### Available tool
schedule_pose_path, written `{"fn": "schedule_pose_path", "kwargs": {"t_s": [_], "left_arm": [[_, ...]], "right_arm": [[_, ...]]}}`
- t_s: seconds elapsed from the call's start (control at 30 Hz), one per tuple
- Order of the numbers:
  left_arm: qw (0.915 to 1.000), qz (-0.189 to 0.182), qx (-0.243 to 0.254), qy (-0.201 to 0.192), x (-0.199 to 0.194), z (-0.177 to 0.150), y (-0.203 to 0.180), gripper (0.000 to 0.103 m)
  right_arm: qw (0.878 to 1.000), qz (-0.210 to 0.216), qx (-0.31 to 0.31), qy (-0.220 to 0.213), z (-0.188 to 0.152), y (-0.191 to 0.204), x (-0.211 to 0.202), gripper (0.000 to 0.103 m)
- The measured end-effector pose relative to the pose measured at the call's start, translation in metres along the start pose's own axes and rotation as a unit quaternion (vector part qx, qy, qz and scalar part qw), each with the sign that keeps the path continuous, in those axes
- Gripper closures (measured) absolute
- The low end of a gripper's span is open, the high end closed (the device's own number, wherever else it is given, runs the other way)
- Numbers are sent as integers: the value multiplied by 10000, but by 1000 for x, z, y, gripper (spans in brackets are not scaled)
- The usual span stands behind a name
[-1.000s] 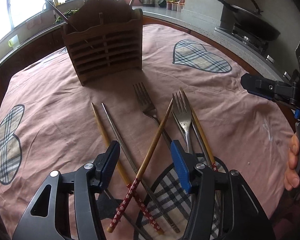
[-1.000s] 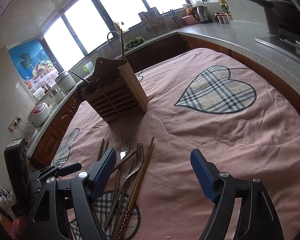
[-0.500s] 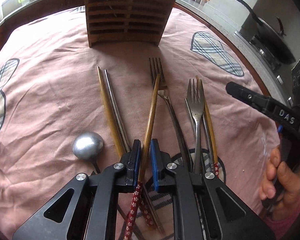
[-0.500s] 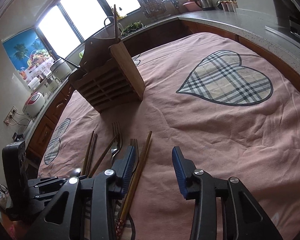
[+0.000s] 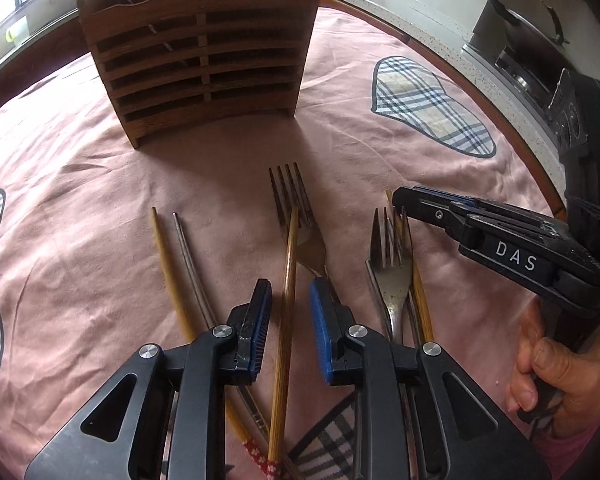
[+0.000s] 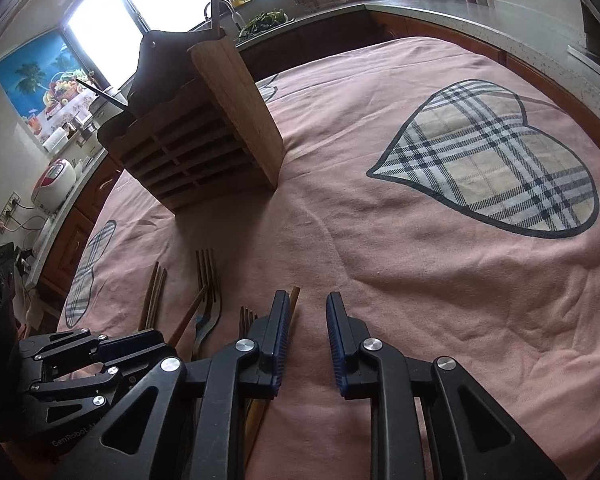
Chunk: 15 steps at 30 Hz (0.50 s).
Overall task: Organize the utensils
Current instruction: 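Grasp a wooden chopstick with the left gripper while the right gripper grasps another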
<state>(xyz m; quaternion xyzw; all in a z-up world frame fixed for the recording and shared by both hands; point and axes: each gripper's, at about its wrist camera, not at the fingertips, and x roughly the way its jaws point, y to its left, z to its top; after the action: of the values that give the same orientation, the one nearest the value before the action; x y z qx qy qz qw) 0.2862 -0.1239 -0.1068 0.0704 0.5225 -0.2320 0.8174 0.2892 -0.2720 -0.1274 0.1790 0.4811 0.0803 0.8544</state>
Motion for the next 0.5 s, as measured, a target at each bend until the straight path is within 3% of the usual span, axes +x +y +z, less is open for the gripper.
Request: {"fn": "schedule_pose_path", "kwargs": {"t_s": [0.13,0.27,0.5], "left_arm": [[10000,1,-22,-55,-1,-3,8,96],[9997,-125,-218,-18,-2,-2,21,96],[10000,-59,-34,37,9,16,10,95]], "right_arm": [[9999,46,-129,101,2,5,7,87],[9995,86,-255,169,4,9,11,88],[9984,36,-455,321,7,13,13,88]]}}
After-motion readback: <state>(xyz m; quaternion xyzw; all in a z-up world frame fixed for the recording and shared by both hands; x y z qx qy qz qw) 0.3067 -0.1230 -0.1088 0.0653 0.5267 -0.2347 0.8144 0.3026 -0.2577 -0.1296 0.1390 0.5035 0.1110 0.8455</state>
